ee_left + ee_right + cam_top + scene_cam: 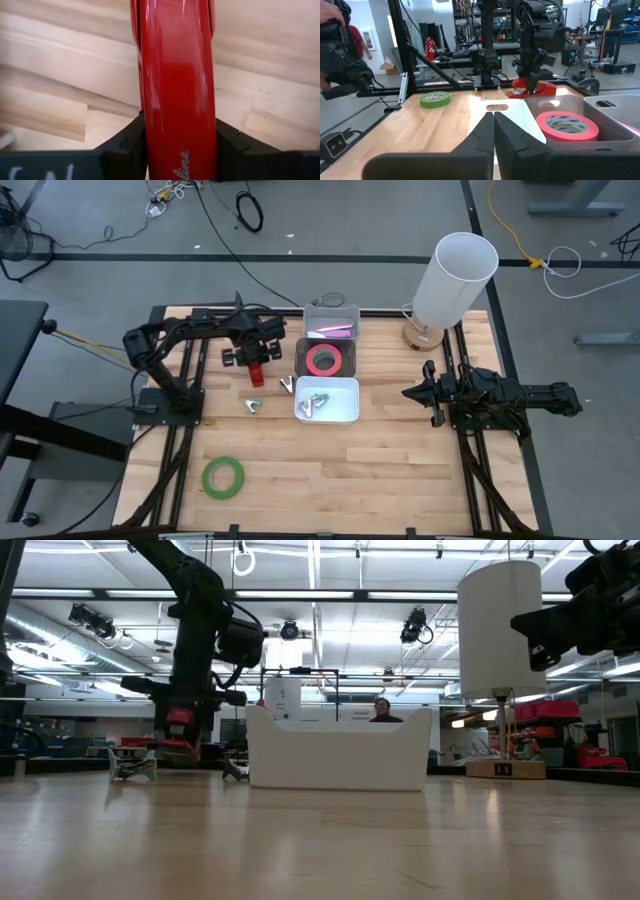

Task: Pick and place Stapler, Stapler remover, tape
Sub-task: Put the red stapler in the gray bin

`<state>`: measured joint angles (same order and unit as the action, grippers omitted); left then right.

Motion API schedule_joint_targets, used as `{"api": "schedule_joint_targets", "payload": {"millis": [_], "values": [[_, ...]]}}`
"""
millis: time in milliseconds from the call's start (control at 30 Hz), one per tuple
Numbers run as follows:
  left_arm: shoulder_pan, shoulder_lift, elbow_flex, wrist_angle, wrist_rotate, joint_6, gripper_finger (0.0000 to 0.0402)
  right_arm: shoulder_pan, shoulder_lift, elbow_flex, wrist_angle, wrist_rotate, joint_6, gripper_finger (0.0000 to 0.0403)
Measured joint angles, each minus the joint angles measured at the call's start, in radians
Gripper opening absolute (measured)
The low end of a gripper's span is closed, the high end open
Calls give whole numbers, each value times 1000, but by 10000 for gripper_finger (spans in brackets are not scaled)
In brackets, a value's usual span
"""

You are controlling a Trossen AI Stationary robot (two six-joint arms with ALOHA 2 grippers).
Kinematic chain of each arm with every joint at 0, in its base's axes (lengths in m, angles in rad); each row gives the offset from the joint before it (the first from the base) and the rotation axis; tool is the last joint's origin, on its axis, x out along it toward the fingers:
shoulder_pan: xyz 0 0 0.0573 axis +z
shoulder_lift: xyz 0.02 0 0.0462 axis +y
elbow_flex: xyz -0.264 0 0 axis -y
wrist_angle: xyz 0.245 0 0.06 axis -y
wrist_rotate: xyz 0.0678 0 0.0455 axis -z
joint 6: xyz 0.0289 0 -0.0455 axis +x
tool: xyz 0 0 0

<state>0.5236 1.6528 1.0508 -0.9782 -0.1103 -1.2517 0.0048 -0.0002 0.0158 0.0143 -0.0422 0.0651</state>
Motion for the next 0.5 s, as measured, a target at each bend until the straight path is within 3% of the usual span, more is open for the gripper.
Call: {"api": "schedule_joint_targets", "payload": {"millis": [267, 500], "values": [[1, -71, 1, -5, -80, 18, 151, 0, 0, 0, 0, 0, 0, 13], [1, -104, 50, -5, -146, 148, 151, 0, 0, 0, 0, 0, 0, 13]]}}
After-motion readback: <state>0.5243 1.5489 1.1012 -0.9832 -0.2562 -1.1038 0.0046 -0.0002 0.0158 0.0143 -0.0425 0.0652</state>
